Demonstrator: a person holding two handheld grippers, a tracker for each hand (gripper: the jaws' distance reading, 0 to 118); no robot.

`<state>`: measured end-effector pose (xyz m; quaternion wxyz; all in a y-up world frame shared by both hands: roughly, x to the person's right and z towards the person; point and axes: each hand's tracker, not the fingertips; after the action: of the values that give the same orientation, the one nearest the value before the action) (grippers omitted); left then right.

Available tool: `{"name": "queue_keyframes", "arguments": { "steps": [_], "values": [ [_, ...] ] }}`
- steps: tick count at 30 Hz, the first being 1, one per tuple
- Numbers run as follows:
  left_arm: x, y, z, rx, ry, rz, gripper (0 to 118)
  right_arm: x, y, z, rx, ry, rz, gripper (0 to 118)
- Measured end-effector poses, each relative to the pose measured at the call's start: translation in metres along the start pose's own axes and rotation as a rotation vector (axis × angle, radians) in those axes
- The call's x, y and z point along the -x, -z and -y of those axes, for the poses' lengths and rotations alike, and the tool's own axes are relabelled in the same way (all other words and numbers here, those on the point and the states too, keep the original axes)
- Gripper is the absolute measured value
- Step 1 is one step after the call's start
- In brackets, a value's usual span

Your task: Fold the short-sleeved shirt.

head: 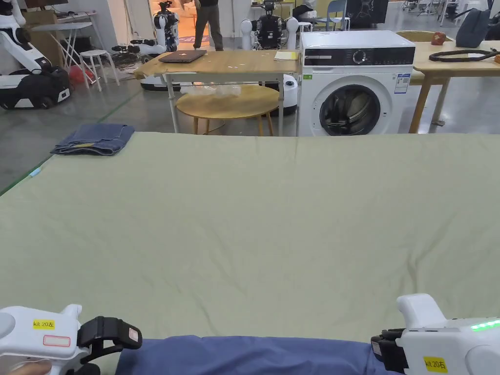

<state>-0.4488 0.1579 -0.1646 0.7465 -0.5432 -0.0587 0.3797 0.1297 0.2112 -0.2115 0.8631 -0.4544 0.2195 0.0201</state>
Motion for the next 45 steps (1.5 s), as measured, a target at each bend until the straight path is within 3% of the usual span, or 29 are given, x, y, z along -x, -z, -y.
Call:
{"name": "queue_keyframes", "arguments": {
  "steps": [5,8,9,12,16,21,25,30,35,41,42,43,44,45],
  "values": [
    [0.011,0.021,0.004,0.019,-0.06,0.051,117,0.02,-0.002,-0.003,0.009,-0.038,-0.029,0],
    [0.002,0.028,0.007,0.038,-0.019,0.1,113,0.023,-0.002,-0.003,0.015,-0.044,-0.038,0],
    [-0.004,0.032,0.011,0.056,-0.011,0.112,99,0.025,-0.002,-0.002,0.018,-0.046,-0.04,0],
    [-0.011,0.049,0.018,0.088,0.02,0.104,17,0.017,0.003,-0.001,0.021,-0.026,-0.045,0],
    [-0.013,0.048,0.021,0.087,0.014,0.084,12,0.017,0.001,0.002,0.026,-0.022,-0.039,0],
    [-0.045,0.009,0.013,0.027,0.088,0.091,12,0.015,-0.007,0.002,0.022,-0.035,-0.026,0],
    [-0.114,0.006,0.029,0.045,0.213,0.071,12,0.01,-0.01,0.001,0.006,-0.019,-0.025,0],
    [-0.156,0.069,0.031,0.14,0.126,0.132,12,0.005,-0.011,0.001,-0.001,-0.006,-0.031,0],
    [-0.193,0.148,0.047,0.243,0.282,0.021,12,-0.007,-0.013,0.009,0.002,0.021,-0.023,0],
    [-0.198,0.18,0.051,0.237,0.255,0.005,15,-0.014,-0.023,0.011,-0.002,0.033,-0.014,0],
    [-0.197,0.178,0.05,0.251,0.268,0.003,37,-0.013,-0.024,0.01,-0.003,0.032,-0.014,0],
    [-0.2,0.17,0.052,0.249,0.266,0.003,70,-0.013,-0.025,0.009,-0.006,0.033,-0.014,0],
    [-0.198,0.164,0.053,0.244,0.263,0.021,95,-0.014,-0.025,0.008,-0.008,0.034,-0.013,0],
    [-0.198,0.158,0.052,0.249,0.263,0.053,104,-0.015,-0.025,0.008,-0.011,0.038,-0.012,0]
  ]
}}
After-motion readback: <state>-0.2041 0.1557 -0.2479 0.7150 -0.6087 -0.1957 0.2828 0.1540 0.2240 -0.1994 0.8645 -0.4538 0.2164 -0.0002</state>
